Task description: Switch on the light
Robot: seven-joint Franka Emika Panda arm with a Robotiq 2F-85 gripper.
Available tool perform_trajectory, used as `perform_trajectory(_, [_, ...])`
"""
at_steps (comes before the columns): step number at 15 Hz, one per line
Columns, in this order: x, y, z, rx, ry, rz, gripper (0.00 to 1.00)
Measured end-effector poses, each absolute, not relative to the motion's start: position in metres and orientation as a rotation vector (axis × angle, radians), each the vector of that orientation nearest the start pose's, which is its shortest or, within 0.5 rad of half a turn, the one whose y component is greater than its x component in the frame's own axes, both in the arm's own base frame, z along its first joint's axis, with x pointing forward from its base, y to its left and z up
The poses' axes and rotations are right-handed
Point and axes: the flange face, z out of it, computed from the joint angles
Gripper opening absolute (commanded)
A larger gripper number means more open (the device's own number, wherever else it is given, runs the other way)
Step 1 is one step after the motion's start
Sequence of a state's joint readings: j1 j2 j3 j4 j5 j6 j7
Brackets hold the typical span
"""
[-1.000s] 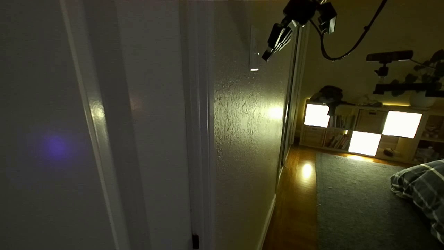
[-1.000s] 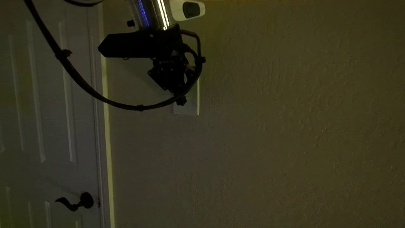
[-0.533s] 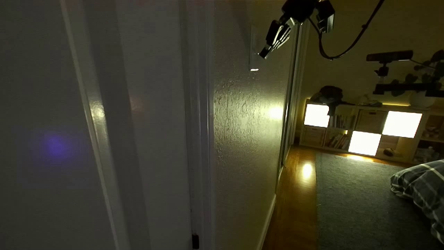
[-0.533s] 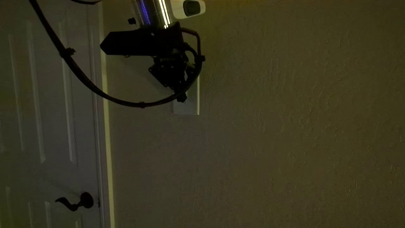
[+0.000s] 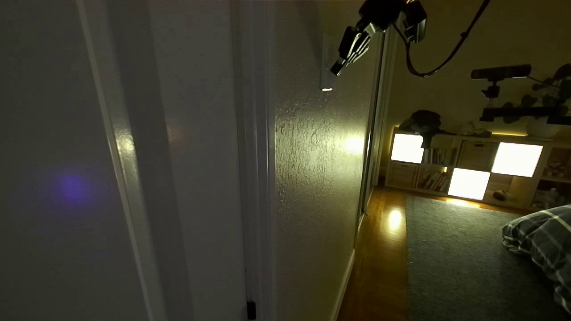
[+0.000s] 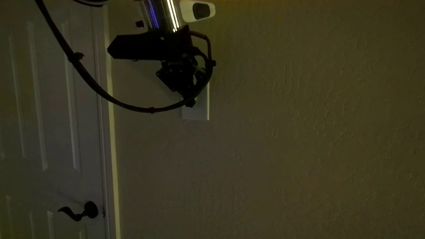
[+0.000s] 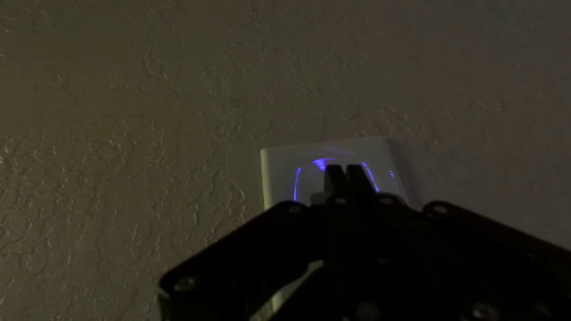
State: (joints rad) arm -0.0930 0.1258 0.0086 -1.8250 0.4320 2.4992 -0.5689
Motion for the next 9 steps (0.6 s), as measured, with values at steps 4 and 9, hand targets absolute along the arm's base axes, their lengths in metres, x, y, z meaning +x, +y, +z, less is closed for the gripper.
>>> perform_trajectory(4, [0.636,-0.057,0.527,-2.835,-0.336,-0.920,0.07])
perform_trajectory(9, [0.632,-0.056,0.544,-2.831,-0.380,-0.956,0.07])
